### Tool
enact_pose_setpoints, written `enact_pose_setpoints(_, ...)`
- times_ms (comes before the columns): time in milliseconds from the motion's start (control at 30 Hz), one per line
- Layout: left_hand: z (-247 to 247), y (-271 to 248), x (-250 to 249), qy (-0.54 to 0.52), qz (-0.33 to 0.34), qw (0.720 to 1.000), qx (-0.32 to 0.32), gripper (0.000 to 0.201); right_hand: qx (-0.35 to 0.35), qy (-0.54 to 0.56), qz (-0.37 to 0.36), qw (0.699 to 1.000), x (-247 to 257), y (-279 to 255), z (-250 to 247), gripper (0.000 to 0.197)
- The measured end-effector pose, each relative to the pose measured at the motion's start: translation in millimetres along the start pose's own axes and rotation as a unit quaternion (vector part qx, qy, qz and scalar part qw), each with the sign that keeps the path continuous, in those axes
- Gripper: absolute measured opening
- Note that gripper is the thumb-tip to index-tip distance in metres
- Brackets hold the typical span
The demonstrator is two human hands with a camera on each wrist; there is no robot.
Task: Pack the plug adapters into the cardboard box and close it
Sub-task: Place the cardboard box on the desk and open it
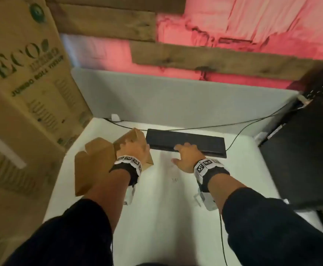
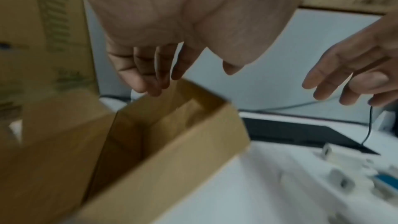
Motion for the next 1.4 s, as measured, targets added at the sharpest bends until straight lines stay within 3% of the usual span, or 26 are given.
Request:
enact_pose_setpoints(100, 39, -5, 6, -0.048, 0.025, 0.997, 0.057, 0.042, 0.042, -0.029, 0.018, 0.999, -8, 7, 40, 0.056)
enact_pose_setpoints(167, 63, -16, 2, -0.059, 0.057, 0.991, 0.107, 0.037, 0.069, -0.039, 0.027, 0.996, -13, 11, 68, 0.057)
enact_pose_setpoints(267, 91, -23, 0, -0.034, 0.108, 0.985, 0.128, 0.033, 0.091, -0.053, 0.036, 0.994, -18, 21, 90, 0.060)
enact_pose_setpoints(367, 105, -33, -1, 0.046, 0.170, 0.979, 0.099, 0.040, 0.119, -0.072, 0.038, 0.990, -24, 28, 108, 0.060)
enact_pose_setpoints(467, 110, -34, 2, 0.063, 0.214, 0.972, 0.077, 0.045, 0.073, -0.081, 0.013, 0.994, -26, 36, 112, 0.056)
enact_pose_setpoints(600, 108, -41, 15, 0.020, 0.241, 0.970, 0.024, 0.032, 0.020, 0.028, -0.003, 0.999, -29, 37, 104, 0.049)
enact_pose_setpoints(667, 105, -45, 25, -0.006, 0.221, 0.975, -0.022, 0.024, -0.053, 0.091, -0.032, 0.994, -25, 33, 91, 0.048)
enact_pose_setpoints(733, 104, -47, 37, -0.048, 0.155, 0.986, -0.024, 0.032, -0.149, 0.153, -0.059, 0.975, -18, 27, 73, 0.045)
enact_pose_setpoints(833, 92, -48, 60, -0.171, -0.028, 0.983, -0.064, 0.039, -0.206, 0.188, -0.109, 0.954, 0, 23, 54, 0.042)
enact_pose_setpoints(867, 91, -47, 69, -0.238, -0.109, 0.964, -0.054, 0.045, -0.189, 0.186, -0.125, 0.956, 7, 25, 52, 0.045)
enact_pose_setpoints(933, 99, -42, 85, -0.367, -0.261, 0.893, 0.018, 0.061, -0.130, 0.171, -0.143, 0.966, 23, 33, 55, 0.055)
enact_pose_setpoints(967, 102, -38, 89, -0.402, -0.305, 0.861, 0.065, 0.067, -0.102, 0.159, -0.145, 0.971, 32, 37, 57, 0.059)
enact_pose_setpoints(1067, 107, -22, 88, -0.485, -0.291, 0.810, 0.157, 0.056, -0.035, 0.100, -0.133, 0.985, 58, 51, 68, 0.054)
enact_pose_setpoints(1200, 106, -16, 81, -0.500, -0.220, 0.803, 0.239, 0.052, 0.041, -0.002, -0.120, 0.992, 88, 71, 90, 0.045)
enact_pose_setpoints(1300, 109, -19, 75, -0.506, -0.204, 0.797, 0.261, 0.058, 0.069, -0.039, -0.120, 0.990, 100, 79, 111, 0.032)
enact_pose_setpoints(1400, 106, -25, 66, -0.470, -0.159, 0.825, 0.269, 0.041, 0.082, -0.031, -0.116, 0.989, 103, 78, 132, 0.023)
Point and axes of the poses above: each hand's wrist, its own y-axis towards the middle knuckle, its own z-axis out of the palm, x = y × z, the point moved 5 cm from there along y, towards the middle knuckle, and after that the axes turned 10 degrees about y, right-handed, at the moved point
